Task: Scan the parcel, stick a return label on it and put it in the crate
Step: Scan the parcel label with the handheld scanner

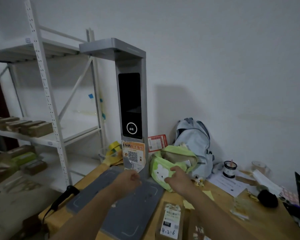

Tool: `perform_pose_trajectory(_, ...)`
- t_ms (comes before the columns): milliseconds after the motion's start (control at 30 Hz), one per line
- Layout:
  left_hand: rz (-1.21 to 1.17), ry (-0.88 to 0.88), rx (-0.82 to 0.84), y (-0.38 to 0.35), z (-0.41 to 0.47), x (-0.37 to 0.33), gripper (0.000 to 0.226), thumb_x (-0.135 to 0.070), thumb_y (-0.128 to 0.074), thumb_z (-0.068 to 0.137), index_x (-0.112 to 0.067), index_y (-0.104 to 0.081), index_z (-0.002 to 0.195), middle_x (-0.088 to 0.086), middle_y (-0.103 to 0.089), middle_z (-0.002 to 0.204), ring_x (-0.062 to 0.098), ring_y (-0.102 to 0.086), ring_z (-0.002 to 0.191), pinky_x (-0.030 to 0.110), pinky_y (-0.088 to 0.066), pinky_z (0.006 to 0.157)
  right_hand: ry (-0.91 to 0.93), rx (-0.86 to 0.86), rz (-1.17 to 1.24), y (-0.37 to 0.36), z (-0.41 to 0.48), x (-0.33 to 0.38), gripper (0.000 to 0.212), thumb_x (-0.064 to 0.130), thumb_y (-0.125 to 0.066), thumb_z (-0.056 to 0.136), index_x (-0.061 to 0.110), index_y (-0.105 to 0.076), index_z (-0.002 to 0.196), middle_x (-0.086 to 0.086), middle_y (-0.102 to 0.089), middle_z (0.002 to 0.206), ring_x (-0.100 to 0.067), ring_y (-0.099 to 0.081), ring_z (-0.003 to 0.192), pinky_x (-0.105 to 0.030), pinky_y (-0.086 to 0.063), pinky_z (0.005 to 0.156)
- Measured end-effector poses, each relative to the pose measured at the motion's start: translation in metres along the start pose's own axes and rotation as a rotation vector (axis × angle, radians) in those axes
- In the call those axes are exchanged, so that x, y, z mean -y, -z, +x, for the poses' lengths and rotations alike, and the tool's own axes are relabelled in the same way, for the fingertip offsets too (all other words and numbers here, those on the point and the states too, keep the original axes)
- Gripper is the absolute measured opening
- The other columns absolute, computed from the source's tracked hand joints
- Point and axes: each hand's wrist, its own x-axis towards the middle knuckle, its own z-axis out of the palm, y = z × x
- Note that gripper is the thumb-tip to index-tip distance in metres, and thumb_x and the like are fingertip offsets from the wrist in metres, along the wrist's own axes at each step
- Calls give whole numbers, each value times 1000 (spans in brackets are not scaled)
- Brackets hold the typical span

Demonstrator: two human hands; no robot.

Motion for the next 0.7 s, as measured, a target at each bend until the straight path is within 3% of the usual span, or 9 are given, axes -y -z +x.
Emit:
perform_pose_trajectory(67, -3, 16, -30, -4, 27, -9, 24, -8, -56, 86, -18, -51, 65, -6, -49, 64, 7, -47, 63, 15, -40, 57, 17, -25, -45, 9, 30, 0, 56, 24, -60, 86, 13, -40, 137, -10, -57, 119, -24, -60, 100, -29, -45, 78)
perform_pose_trajectory(100, -31, 37, -44, -6, 40, -13, 19, -7, -56, 86, -15, -54, 69, -4, -52, 69, 11, -52, 69, 19, -45, 64, 27, -39, -67, 13, 45, -2, 56, 25, -60, 85, 13, -41, 136, -9, -57, 116, -25, -59, 104, -29, -44, 79)
perform_pose_trajectory(133, -51, 45, -61, -9, 53, -17, 13, -7, -55, 87, -13, -56, 75, 0, -55, 75, 17, -56, 78, 26, -50, 71, 38, -46, -81, 18, 59, -3, 54, 26, -60, 85, 13, -44, 135, -7, -56, 107, -25, -59, 100, -28, -43, 76)
perform_pose_trajectory(200, -20, 29, -47, -17, 74, -28, 6, -10, -54, 88, -12, -53, 82, 5, -54, 80, 22, -53, 81, 29, -47, 71, 50, -34, -110, 28, 82, -9, 47, 26, -60, 83, 13, -49, 127, -4, -55, 92, -21, -57, 84, -27, -41, 66)
perform_pose_trajectory(333, 56, 30, 47, -40, 102, -34, 19, -9, -56, 83, -16, -51, 66, 2, -50, 70, 17, -48, 70, 28, -40, 68, 12, 25, -145, 39, 105, -24, 10, 18, -58, 80, 11, -61, 87, -10, -50, 76, -21, -48, 66, -26, -34, 58)
perform_pose_trajectory(367, 68, 41, 64, -44, 107, -33, 19, -10, -58, 81, -17, -53, 65, 0, -51, 68, 16, -49, 70, 29, -40, 69, 6, 21, -142, 40, 110, -30, 14, 17, -58, 79, 3, -61, 81, -11, -48, 74, -21, -48, 64, -27, -35, 60)
perform_pose_trajectory(467, 113, 53, 76, -55, 118, -35, 9, -12, -58, 82, -16, -55, 74, 1, -53, 73, 20, -52, 79, 27, -39, 69, -16, 9, -93, 45, 125, -43, 33, 16, -58, 78, -12, -61, 95, -10, -50, 70, -21, -51, 64, -30, -39, 61)
perform_pose_trajectory(567, 106, 50, 58, -59, 122, -45, 3, -14, -59, 84, -12, -60, 83, 6, -58, 87, 20, -53, 85, 27, -40, 73, -11, 38, -95, 52, 127, -44, 11, 16, -59, 79, 6, -58, 78, -9, -53, 71, -23, -55, 69, -35, -49, 67)
perform_pose_trajectory(700, 105, 46, 58, -59, 120, -54, 22, -18, -59, 86, -3, -66, 100, 14, -66, 104, 20, -54, 86, 31, -44, 72, 12, 28, -73, 61, 124, -43, 12, 17, -57, 79, 11, -50, 71, -12, -51, 72, -24, -52, 68, -33, -41, 64)
